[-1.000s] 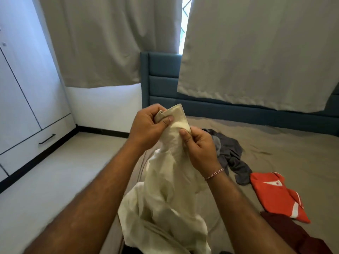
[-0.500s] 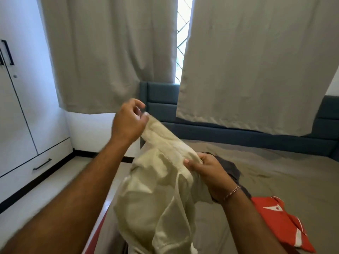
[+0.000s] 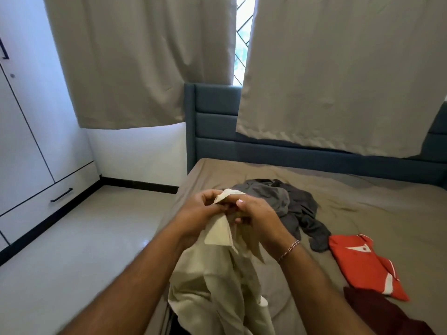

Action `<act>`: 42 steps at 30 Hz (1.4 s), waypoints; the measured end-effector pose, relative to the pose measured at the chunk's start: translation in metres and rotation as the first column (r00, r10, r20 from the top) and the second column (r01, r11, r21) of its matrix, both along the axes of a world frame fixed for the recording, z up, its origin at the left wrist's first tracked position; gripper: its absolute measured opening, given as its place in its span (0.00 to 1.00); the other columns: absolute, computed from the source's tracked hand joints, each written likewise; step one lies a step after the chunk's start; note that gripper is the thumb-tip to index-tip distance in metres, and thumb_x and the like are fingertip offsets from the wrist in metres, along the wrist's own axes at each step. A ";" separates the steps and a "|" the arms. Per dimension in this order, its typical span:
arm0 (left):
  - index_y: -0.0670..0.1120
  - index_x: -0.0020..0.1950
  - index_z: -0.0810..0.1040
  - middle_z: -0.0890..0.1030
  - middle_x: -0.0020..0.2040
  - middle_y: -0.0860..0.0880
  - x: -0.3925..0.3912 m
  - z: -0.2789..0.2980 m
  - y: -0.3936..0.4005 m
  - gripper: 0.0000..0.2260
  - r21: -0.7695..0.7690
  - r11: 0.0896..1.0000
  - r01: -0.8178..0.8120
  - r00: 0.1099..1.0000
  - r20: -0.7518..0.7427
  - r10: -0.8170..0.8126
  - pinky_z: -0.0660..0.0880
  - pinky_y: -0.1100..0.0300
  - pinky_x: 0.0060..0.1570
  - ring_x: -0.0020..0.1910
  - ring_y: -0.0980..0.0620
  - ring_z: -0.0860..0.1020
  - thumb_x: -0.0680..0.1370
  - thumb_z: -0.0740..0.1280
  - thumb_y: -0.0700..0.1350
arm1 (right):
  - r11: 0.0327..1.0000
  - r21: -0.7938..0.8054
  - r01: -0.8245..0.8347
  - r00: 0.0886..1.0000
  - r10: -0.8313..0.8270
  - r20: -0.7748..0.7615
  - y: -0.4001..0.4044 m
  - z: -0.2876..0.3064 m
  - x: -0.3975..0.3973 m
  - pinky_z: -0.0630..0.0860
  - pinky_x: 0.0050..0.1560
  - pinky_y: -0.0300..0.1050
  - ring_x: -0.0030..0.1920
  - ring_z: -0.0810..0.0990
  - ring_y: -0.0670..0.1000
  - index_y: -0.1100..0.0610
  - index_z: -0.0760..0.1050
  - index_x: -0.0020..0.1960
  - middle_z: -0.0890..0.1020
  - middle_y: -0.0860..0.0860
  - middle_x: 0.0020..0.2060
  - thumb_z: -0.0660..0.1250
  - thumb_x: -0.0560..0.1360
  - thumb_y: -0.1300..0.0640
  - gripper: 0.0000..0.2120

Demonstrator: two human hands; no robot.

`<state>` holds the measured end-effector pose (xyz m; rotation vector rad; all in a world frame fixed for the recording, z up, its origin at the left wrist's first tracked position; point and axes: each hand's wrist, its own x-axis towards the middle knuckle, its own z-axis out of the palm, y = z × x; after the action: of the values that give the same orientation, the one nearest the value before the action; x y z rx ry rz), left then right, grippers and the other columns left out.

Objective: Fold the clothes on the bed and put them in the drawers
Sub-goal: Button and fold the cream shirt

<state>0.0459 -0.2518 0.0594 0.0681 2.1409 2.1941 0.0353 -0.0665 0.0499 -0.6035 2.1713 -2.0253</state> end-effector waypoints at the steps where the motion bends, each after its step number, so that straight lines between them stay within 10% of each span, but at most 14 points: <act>1: 0.46 0.60 0.85 0.87 0.52 0.43 0.000 -0.001 -0.002 0.09 -0.031 0.999 -0.043 0.999 0.015 0.044 0.82 0.44 0.59 0.55 0.41 0.85 0.80 0.72 0.40 | 0.989 0.099 0.113 0.985 -0.098 -0.142 0.001 -0.006 -0.002 0.82 0.55 0.47 0.53 0.83 0.48 0.47 0.84 0.55 0.85 0.47 0.52 0.64 0.79 0.53 0.11; 5: 0.47 0.49 0.89 0.87 0.46 0.44 -0.002 0.005 -0.017 0.11 -0.084 0.995 -0.056 0.996 0.068 0.062 0.83 0.51 0.46 0.43 0.46 0.85 0.81 0.67 0.39 | 0.804 0.199 0.560 0.772 -0.420 -0.477 0.001 -0.038 -0.012 0.78 0.49 0.46 0.51 0.75 0.47 0.45 0.74 0.55 0.76 0.44 0.52 0.75 0.72 0.54 0.15; 7: 0.48 0.49 0.89 0.87 0.45 0.45 0.002 0.013 -0.030 0.11 -0.094 0.993 0.075 0.994 0.080 -0.068 0.82 0.56 0.41 0.40 0.49 0.85 0.81 0.67 0.39 | 0.731 0.407 0.547 0.800 -0.313 -0.512 0.001 -0.051 -0.018 0.73 0.54 0.45 0.57 0.70 0.46 0.40 0.75 0.59 0.72 0.42 0.57 0.76 0.72 0.46 0.18; 10: 0.51 0.52 0.88 0.86 0.47 0.50 0.002 0.024 -0.056 0.07 -0.372 0.912 0.174 0.983 0.009 -0.184 0.81 0.61 0.43 0.45 0.52 0.85 0.82 0.69 0.45 | 0.669 0.638 0.382 0.902 -0.119 -0.415 0.007 -0.052 -0.029 0.77 0.46 0.47 0.47 0.80 0.49 0.40 0.77 0.37 0.80 0.41 0.43 0.73 0.75 0.51 0.10; 14: 0.54 0.49 0.84 0.84 0.49 0.53 -0.017 0.025 -0.101 0.10 -0.951 0.261 -0.167 0.978 -0.194 -0.080 0.79 0.54 0.46 0.47 0.51 0.81 0.79 0.68 0.39 | 0.741 0.663 0.106 0.992 -0.029 -0.126 0.034 -0.046 -0.041 0.83 0.48 0.51 0.43 0.84 0.49 0.52 0.86 0.43 0.86 0.49 0.40 0.72 0.77 0.62 0.07; 17: 0.53 0.51 0.82 0.83 0.49 0.51 -0.024 0.002 -0.128 0.10 -0.980 0.085 -0.182 0.983 -0.179 0.033 0.77 0.56 0.43 0.47 0.49 0.80 0.77 0.66 0.40 | 0.752 0.659 -0.012 1.000 0.027 -0.013 0.053 -0.048 -0.044 0.83 0.50 0.51 0.47 0.86 0.53 0.55 0.87 0.48 0.87 0.53 0.44 0.72 0.77 0.64 0.07; 19: 0.49 0.46 0.82 0.83 0.43 0.49 -0.028 -0.021 -0.139 0.08 -0.937 0.309 -0.161 0.984 -0.131 0.117 0.76 0.57 0.39 0.43 0.50 0.80 0.76 0.66 0.38 | 0.801 0.596 -0.062 0.997 0.020 0.077 0.062 -0.051 -0.046 0.83 0.48 0.47 0.45 0.86 0.51 0.55 0.87 0.49 0.88 0.53 0.44 0.72 0.76 0.66 0.09; 21: 0.48 0.41 0.82 0.83 0.37 0.49 -0.027 -0.038 -0.146 0.10 -0.619 0.755 -0.214 0.966 -0.022 0.256 0.76 0.58 0.37 0.37 0.50 0.80 0.76 0.66 0.34 | 0.857 0.511 -0.061 0.987 -0.025 0.160 0.069 -0.056 -0.044 0.82 0.40 0.43 0.39 0.84 0.49 0.57 0.86 0.48 0.87 0.53 0.41 0.75 0.74 0.64 0.05; 23: 0.50 0.43 0.82 0.83 0.37 0.50 -0.025 -0.047 -0.152 0.10 -0.259 0.909 -0.327 0.931 0.076 0.356 0.77 0.57 0.35 0.37 0.51 0.81 0.78 0.69 0.35 | 0.933 0.353 0.069 0.966 -0.151 0.210 0.074 -0.066 -0.041 0.77 0.32 0.42 0.35 0.82 0.48 0.59 0.85 0.49 0.85 0.52 0.38 0.79 0.72 0.59 0.08; 30: 0.52 0.51 0.80 0.83 0.47 0.46 -0.031 -0.067 -0.156 0.07 -0.012 0.874 -0.486 0.870 0.083 0.485 0.78 0.57 0.29 0.40 0.47 0.80 0.78 0.74 0.41 | 0.860 0.031 0.510 0.807 -0.490 0.329 0.081 -0.103 -0.043 0.77 0.41 0.49 0.49 0.79 0.55 0.55 0.73 0.64 0.79 0.55 0.55 0.75 0.77 0.58 0.19; 35: 0.52 0.48 0.87 0.85 0.47 0.49 -0.045 -0.064 -0.142 0.13 -0.095 0.943 -0.319 0.948 -0.010 0.319 0.77 0.58 0.34 0.42 0.50 0.80 0.84 0.65 0.39 | 0.881 0.016 0.473 0.879 -0.473 0.059 0.088 -0.108 -0.051 0.80 0.44 0.43 0.44 0.85 0.47 0.53 0.86 0.48 0.87 0.50 0.44 0.74 0.78 0.58 0.03; 39: 0.53 0.57 0.88 0.86 0.55 0.52 -0.066 -0.054 -0.145 0.10 -0.313 0.949 -0.035 0.999 0.023 0.044 0.80 0.60 0.49 0.52 0.51 0.83 0.82 0.68 0.42 | 0.910 0.286 0.300 0.954 -0.285 -0.092 0.115 -0.096 -0.065 0.80 0.47 0.35 0.47 0.85 0.42 0.48 0.88 0.46 0.88 0.46 0.44 0.81 0.64 0.44 0.13; 42: 0.58 0.60 0.86 0.83 0.54 0.58 -0.094 -0.053 -0.136 0.12 -0.744 0.665 -0.064 0.995 -0.098 -0.015 0.76 0.69 0.43 0.48 0.56 0.81 0.78 0.75 0.47 | 0.751 0.606 0.262 0.963 -0.164 -0.214 0.136 -0.096 -0.091 0.78 0.50 0.38 0.47 0.83 0.41 0.46 0.87 0.49 0.85 0.43 0.43 0.84 0.66 0.53 0.13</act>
<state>-0.0482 -0.3874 0.0068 0.0939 2.9221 1.1480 -0.0553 0.0695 -0.0456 -0.4245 2.9006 -1.1869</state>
